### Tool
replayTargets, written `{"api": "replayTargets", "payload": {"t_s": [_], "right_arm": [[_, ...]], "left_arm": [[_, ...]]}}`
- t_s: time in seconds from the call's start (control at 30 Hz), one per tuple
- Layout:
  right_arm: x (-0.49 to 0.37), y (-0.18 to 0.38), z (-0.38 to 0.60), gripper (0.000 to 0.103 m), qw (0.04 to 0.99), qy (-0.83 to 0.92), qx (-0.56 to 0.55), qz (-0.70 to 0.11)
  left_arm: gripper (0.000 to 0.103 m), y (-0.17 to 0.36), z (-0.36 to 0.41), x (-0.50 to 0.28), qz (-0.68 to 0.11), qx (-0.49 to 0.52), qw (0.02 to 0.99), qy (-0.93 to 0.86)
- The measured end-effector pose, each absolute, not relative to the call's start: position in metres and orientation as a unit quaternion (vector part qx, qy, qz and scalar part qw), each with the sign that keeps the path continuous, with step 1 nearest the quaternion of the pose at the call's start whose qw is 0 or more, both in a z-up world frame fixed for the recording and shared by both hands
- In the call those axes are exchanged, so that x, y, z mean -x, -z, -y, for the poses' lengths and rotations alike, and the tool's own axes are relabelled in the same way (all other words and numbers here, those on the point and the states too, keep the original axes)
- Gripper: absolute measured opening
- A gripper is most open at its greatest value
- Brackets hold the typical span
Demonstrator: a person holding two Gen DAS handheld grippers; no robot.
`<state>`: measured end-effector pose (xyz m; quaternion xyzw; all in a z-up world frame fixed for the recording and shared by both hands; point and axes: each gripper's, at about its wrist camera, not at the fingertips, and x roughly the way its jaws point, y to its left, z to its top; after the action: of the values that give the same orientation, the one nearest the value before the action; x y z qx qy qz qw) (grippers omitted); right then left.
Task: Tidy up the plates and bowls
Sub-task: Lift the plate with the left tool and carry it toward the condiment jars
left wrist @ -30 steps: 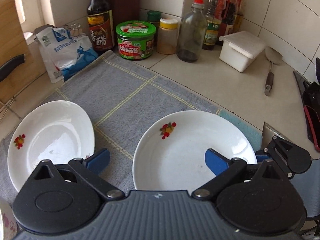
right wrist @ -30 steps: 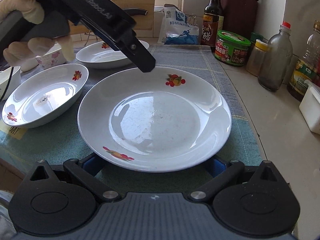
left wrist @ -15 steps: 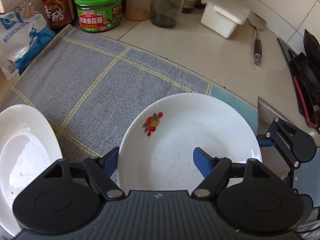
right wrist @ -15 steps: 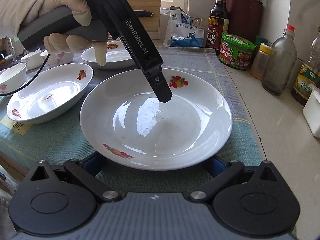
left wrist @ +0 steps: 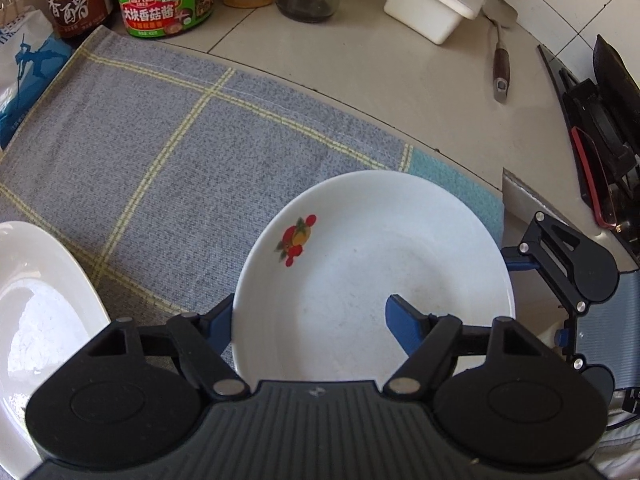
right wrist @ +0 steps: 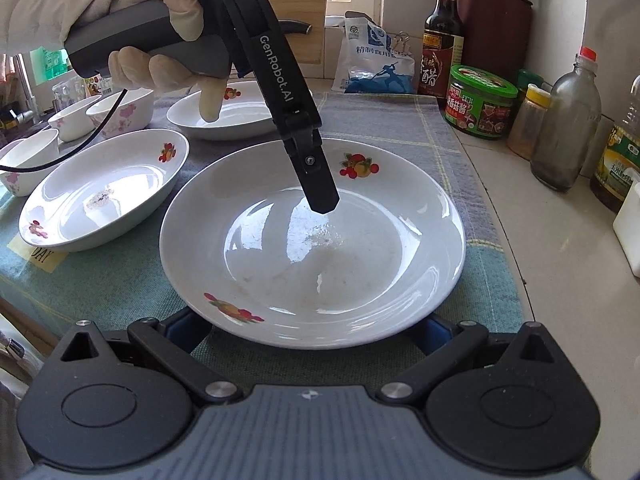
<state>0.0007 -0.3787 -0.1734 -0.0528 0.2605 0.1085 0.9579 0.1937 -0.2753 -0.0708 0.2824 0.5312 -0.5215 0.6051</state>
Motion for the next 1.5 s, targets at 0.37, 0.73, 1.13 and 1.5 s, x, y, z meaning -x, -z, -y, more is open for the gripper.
{"api": "replayTargets", "payload": {"t_s": [0.37,0.73,1.13,1.5], "right_arm": [[-0.006,0.17,0.378,0.103,0.952,-0.107,0.055,-0.281],[-0.013,0.158,0.383,0.103,0.951,-0.107,0.063,-0.282],[-0.046,0.146,0.4,0.103,0.953,-0.111,0.079,-0.269],[-0.085,0.143,0.414,0.103,0.953,-0.114,0.082,-0.269]], "left_arm": [[0.077,0.074,0.279,-0.194,-0.53,-0.288,0.602,0.523],[0.076,0.061,0.283,-0.202,-0.521,-0.277,0.614,0.525],[0.076,0.05,0.31,-0.234,-0.501,-0.268,0.641,0.517],[0.076,0.057,0.335,-0.264,-0.495,-0.267,0.652,0.508]]}}
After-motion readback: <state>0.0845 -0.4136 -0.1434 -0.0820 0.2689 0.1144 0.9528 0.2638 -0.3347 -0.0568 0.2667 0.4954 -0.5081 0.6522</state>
